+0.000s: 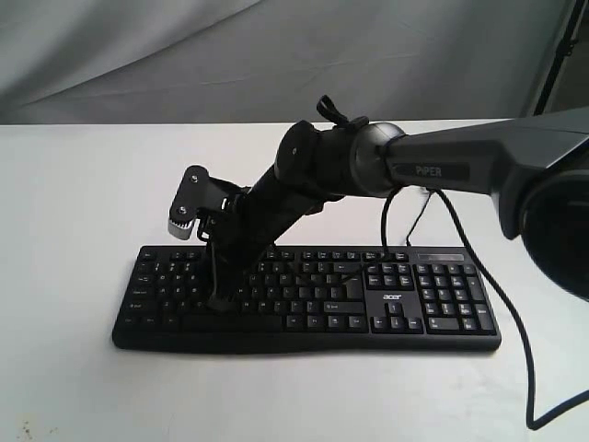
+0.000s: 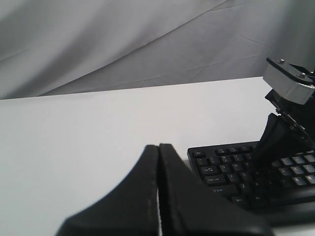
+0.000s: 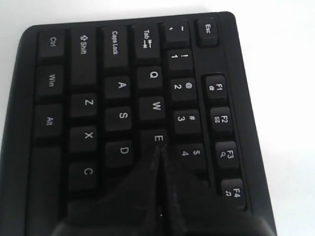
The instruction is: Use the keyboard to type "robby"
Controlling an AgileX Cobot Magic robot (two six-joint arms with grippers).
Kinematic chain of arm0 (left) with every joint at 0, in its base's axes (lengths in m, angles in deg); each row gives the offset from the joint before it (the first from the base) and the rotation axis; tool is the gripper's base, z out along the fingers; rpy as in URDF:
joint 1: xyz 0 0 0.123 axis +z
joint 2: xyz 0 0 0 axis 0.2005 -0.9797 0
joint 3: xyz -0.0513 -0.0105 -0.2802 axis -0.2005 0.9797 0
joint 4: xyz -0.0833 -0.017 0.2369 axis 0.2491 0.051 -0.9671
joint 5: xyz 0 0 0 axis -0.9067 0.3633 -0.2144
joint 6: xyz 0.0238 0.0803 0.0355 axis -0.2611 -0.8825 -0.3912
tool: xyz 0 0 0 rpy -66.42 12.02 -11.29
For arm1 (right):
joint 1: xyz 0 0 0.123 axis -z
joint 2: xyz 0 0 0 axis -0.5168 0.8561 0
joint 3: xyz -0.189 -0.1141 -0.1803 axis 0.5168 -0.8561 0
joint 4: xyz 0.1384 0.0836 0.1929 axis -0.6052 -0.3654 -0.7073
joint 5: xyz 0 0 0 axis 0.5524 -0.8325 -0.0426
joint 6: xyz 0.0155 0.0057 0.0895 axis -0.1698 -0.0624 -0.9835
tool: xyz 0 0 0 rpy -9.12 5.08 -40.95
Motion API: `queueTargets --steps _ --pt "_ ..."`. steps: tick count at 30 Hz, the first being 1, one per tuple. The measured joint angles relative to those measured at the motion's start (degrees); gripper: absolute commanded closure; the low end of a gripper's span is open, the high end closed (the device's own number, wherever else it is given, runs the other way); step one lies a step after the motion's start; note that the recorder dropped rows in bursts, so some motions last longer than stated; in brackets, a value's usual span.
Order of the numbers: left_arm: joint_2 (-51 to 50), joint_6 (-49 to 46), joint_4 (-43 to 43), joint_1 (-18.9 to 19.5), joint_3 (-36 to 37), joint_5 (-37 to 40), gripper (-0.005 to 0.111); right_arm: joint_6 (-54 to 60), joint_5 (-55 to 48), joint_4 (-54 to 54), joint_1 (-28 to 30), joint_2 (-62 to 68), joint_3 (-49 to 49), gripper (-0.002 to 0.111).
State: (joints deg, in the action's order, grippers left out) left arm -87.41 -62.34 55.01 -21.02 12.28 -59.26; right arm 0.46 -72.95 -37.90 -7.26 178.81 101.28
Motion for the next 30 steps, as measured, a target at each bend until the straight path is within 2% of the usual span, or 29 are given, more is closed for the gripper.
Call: queueTargets --steps 14,23,30 --pt "0.00 0.00 0.00 0.00 0.00 0.00 0.107 0.00 -0.79 1.19 0.00 -2.32 0.13 0.108" --pt "0.00 0.00 0.00 0.00 0.00 0.00 0.107 -4.37 -3.29 5.52 1.31 -4.73 -0.12 0.108" --pt "0.00 0.00 0.00 0.00 0.00 0.00 0.107 -1.66 -1.65 3.91 4.79 -9.51 -9.03 0.108"
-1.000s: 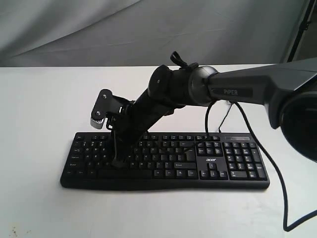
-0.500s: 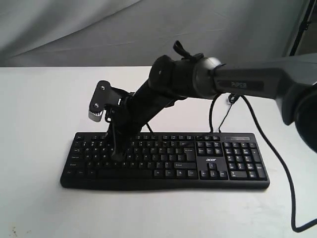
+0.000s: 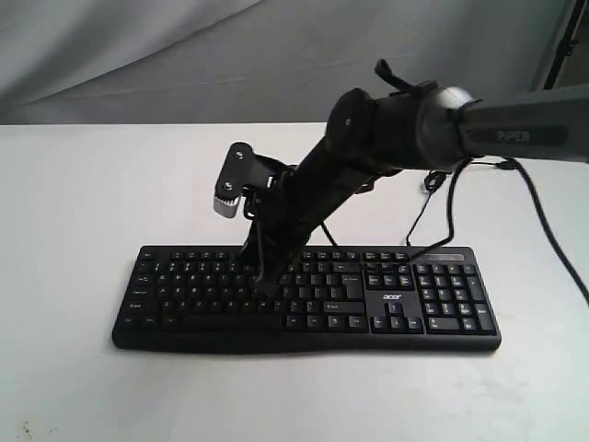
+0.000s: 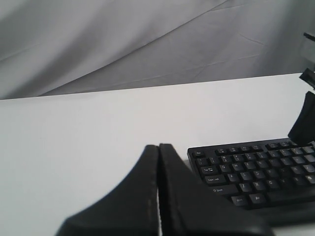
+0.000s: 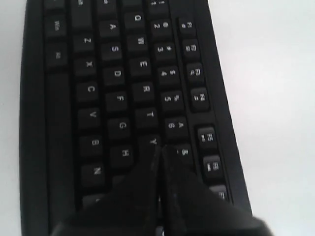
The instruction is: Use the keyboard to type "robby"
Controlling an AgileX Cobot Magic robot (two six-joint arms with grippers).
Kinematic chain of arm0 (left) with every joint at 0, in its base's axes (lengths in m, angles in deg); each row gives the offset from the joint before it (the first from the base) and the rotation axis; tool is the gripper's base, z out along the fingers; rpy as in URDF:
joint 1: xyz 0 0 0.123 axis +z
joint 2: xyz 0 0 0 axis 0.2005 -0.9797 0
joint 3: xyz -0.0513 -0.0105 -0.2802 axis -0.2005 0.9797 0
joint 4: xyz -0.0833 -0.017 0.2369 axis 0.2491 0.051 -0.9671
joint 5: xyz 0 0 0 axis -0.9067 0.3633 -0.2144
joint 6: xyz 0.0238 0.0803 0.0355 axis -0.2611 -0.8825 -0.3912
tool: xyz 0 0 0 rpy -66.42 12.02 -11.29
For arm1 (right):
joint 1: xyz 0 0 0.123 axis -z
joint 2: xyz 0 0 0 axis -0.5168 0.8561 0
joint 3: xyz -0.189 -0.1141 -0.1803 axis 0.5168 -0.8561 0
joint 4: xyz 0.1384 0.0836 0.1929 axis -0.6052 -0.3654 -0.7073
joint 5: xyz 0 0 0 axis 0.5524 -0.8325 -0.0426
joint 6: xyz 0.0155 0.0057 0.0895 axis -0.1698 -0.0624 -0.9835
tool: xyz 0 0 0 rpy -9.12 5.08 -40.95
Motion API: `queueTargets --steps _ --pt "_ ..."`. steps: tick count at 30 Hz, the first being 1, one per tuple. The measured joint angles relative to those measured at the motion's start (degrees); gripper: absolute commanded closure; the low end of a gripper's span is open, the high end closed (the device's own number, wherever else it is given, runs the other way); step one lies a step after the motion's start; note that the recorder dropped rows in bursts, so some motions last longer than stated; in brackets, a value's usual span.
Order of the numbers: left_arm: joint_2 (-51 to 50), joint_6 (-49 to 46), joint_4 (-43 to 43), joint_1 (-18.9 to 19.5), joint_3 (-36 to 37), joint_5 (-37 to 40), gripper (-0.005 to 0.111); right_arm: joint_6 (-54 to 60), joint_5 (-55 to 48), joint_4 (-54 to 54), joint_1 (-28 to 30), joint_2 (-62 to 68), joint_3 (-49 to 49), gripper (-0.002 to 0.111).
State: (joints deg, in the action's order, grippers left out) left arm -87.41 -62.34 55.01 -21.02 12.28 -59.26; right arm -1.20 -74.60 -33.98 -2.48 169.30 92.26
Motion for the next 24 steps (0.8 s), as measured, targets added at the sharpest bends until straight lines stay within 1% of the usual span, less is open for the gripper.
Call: queueTargets --steps 3,7,24 --pt "0.00 0.00 0.00 0.00 0.00 0.00 0.107 3.86 1.33 -2.71 1.35 -2.57 -4.43 0.108" --pt "0.00 0.00 0.00 0.00 0.00 0.00 0.107 7.94 1.67 -5.26 2.87 -4.01 -6.61 0.108" --pt "0.00 0.00 0.00 0.00 0.00 0.00 0.107 8.30 1.25 -5.96 3.91 -1.76 -6.99 0.108"
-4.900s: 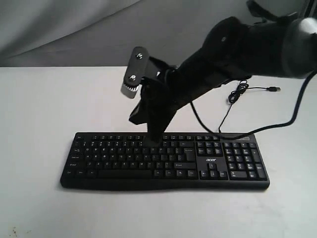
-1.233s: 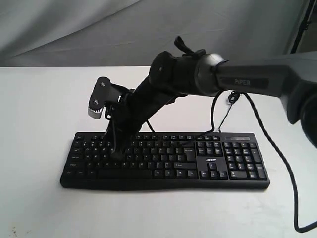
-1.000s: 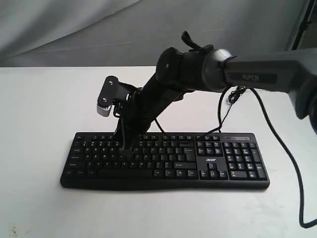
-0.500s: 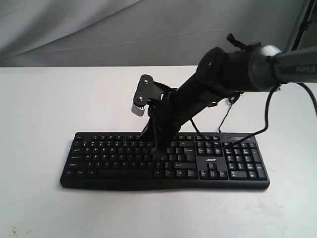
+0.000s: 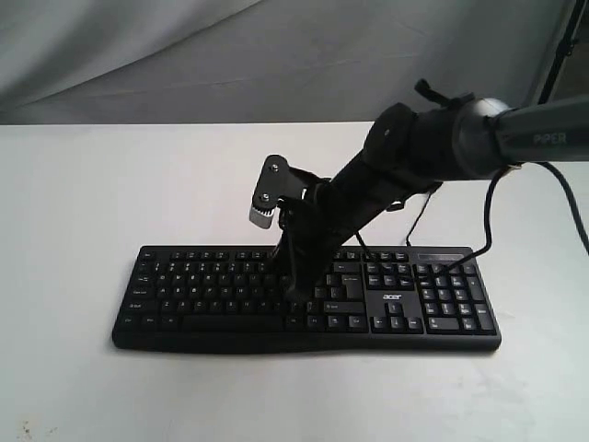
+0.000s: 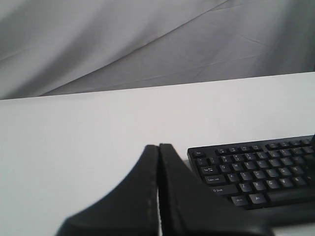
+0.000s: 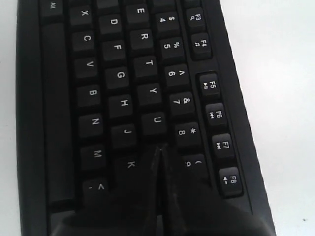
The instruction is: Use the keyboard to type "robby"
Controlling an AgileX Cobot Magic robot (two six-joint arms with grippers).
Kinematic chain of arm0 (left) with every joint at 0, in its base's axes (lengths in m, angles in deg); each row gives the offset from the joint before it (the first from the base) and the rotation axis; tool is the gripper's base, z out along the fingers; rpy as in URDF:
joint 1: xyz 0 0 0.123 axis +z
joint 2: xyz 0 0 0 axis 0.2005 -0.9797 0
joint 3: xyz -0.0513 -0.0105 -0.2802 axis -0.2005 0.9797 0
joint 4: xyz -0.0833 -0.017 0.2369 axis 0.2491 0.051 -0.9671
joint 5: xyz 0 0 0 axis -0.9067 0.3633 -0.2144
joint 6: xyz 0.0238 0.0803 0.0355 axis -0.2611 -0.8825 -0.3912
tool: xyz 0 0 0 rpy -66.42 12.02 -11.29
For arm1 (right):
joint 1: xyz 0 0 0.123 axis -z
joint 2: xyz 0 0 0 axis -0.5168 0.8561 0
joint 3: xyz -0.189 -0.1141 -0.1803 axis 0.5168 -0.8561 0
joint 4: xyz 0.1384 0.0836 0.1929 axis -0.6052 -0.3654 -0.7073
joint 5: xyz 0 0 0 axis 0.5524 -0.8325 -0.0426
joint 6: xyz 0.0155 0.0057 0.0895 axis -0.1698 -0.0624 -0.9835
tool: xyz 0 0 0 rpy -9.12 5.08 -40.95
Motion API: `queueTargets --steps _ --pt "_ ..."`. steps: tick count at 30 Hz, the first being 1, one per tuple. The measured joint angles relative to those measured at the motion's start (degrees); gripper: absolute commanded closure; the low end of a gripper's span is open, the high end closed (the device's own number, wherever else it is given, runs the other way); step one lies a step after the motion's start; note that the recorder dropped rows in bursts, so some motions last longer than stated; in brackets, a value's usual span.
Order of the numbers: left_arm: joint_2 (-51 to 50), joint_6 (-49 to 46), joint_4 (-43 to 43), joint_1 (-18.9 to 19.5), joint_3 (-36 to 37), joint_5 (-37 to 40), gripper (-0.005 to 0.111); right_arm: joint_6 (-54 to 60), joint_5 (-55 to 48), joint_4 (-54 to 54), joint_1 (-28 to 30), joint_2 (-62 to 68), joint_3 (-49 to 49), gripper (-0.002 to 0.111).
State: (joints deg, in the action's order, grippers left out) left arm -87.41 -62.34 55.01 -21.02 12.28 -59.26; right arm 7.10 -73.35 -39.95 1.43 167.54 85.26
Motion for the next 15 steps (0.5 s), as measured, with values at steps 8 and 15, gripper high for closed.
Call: queueTargets --steps 8,15 --pt "0.00 0.00 0.00 0.00 0.00 0.00 0.107 -0.11 -0.91 1.65 0.00 0.00 0.00 0.108" --pt "0.00 0.00 0.00 0.00 0.00 0.00 0.107 -0.11 -1.00 1.94 0.00 0.00 0.00 0.108"
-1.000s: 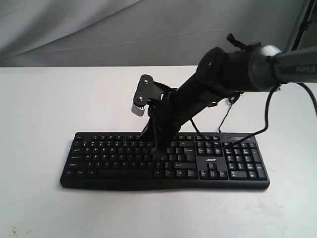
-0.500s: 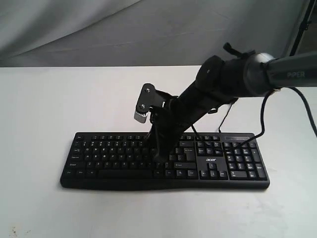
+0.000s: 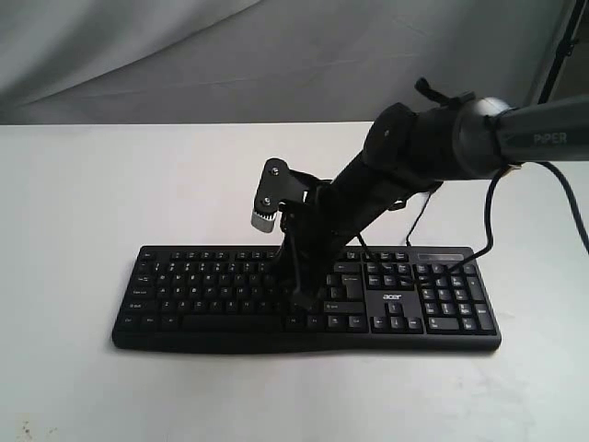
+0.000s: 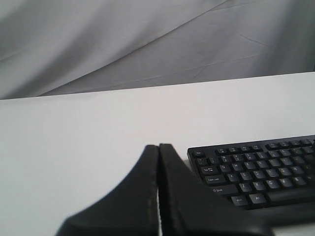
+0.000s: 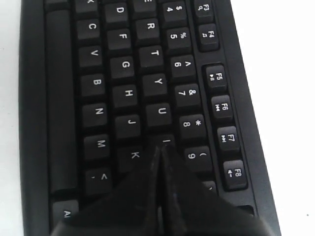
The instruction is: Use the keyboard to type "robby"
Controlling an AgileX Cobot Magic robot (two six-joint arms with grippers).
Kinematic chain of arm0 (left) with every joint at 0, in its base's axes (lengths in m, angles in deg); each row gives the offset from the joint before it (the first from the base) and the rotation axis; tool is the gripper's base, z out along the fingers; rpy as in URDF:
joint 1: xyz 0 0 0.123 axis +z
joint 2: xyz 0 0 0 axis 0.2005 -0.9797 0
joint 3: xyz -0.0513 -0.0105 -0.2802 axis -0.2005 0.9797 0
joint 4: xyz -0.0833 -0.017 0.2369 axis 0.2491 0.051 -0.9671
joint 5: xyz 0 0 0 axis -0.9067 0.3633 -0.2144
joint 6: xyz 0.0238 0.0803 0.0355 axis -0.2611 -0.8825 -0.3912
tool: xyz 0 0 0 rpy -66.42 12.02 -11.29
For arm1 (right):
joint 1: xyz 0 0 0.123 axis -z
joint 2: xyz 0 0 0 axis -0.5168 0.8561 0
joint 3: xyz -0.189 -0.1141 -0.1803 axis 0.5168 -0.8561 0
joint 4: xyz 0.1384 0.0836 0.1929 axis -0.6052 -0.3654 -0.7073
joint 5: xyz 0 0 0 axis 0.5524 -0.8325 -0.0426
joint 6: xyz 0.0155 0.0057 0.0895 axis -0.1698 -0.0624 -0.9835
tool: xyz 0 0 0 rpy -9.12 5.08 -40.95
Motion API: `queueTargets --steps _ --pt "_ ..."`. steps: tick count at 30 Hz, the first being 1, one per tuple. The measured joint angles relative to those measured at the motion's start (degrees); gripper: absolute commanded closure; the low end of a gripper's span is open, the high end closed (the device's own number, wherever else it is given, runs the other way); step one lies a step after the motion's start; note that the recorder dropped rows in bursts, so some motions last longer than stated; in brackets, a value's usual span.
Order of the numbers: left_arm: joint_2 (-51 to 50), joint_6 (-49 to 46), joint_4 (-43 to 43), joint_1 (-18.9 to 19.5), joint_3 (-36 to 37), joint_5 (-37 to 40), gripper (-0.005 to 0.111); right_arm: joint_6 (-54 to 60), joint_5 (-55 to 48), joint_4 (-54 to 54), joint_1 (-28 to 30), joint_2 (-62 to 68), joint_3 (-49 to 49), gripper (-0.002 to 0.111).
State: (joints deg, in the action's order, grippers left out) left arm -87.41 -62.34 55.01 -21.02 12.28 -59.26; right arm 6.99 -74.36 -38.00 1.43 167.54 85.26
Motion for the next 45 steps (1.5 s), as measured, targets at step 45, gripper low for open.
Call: queueTargets --steps 45 --pt "0.00 0.00 0.00 0.00 0.00 0.00 0.107 0.00 1.31 -0.13 0.00 1.73 0.00 0.108"
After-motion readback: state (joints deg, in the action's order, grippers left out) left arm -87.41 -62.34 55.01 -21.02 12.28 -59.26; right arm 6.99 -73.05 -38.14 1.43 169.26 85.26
